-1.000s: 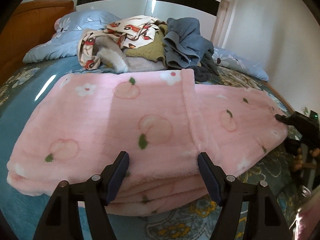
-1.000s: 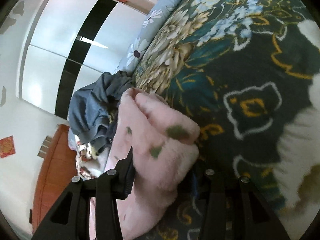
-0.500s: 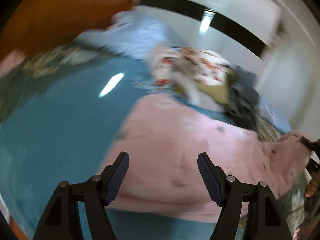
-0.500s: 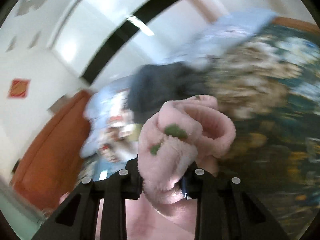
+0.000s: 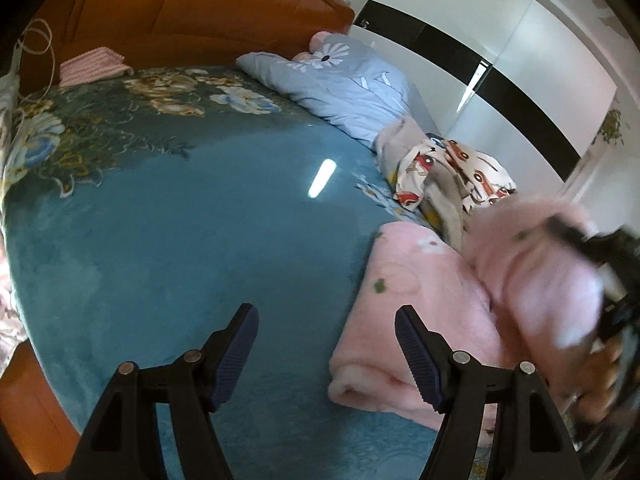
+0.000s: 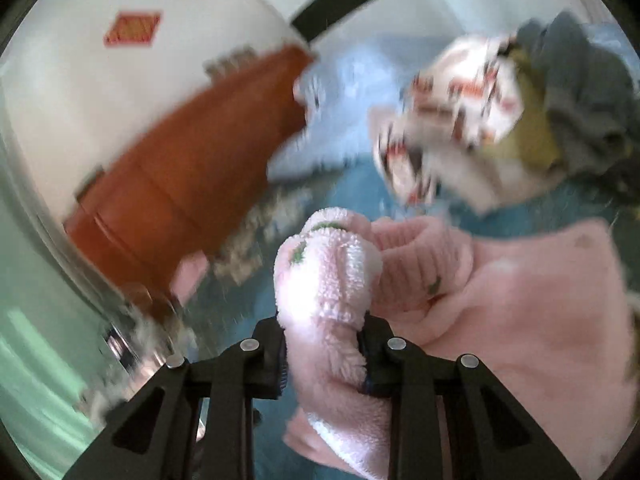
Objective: Fold clothes
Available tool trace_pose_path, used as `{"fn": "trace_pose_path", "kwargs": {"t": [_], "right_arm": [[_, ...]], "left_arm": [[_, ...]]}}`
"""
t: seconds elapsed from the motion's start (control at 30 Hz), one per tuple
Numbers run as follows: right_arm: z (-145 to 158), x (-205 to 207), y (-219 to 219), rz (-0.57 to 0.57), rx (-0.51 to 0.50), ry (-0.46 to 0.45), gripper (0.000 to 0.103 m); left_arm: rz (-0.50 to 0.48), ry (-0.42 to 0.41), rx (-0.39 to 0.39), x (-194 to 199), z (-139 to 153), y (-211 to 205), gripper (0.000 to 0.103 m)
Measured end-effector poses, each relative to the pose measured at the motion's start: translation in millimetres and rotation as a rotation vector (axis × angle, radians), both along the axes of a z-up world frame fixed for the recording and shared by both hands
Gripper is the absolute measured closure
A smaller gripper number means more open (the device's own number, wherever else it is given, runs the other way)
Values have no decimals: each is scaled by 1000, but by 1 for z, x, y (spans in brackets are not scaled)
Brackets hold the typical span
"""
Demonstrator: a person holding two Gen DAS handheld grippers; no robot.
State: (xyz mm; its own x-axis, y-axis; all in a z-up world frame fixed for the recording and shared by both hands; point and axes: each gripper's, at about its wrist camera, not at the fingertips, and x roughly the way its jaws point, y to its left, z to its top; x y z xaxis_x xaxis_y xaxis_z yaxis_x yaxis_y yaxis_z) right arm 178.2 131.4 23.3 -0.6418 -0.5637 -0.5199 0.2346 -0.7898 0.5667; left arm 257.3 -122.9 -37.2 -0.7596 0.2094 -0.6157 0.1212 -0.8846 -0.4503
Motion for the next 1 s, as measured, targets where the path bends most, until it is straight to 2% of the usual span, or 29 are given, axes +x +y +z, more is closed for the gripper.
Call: {"fn": "trace_pose_path", "kwargs": {"t": [0.07, 0.13, 0.23, 0.33, 0.47, 0.63, 0.77, 0.9, 1.0], "right_arm": [[-23, -5, -18, 42, 41, -72, 70], [-47, -8, -30, 82, 73, -150, 59], [-58, 0, -31, 138, 43, -146, 45], [-51, 6, -18, 191, -3, -97, 42], [-39, 22, 37, 69, -111, -39, 41], [-46, 31, 103, -94, -189, -57, 41], [-59, 39, 129, -143, -198, -90, 41], [-61, 41, 143, -157, -222, -104, 41], [-63, 40, 145, -159, -233, -111, 41]], "left_arm": [[-3, -12, 6, -2, -3, 0, 29], [-7, -25, 12, -4, -6, 1, 29], [-20, -35, 21, -6, -9, 4, 29], [-41, -33, 51, -8, -10, 7, 29], [-104, -24, 99, -15, -7, 19, 29], [-209, -28, 186, -36, -1, 51, 28], [-245, -22, 219, -47, 8, 71, 26], [-317, -12, 266, -40, 8, 79, 24], [-326, -32, 244, -38, 2, 85, 23]]}}
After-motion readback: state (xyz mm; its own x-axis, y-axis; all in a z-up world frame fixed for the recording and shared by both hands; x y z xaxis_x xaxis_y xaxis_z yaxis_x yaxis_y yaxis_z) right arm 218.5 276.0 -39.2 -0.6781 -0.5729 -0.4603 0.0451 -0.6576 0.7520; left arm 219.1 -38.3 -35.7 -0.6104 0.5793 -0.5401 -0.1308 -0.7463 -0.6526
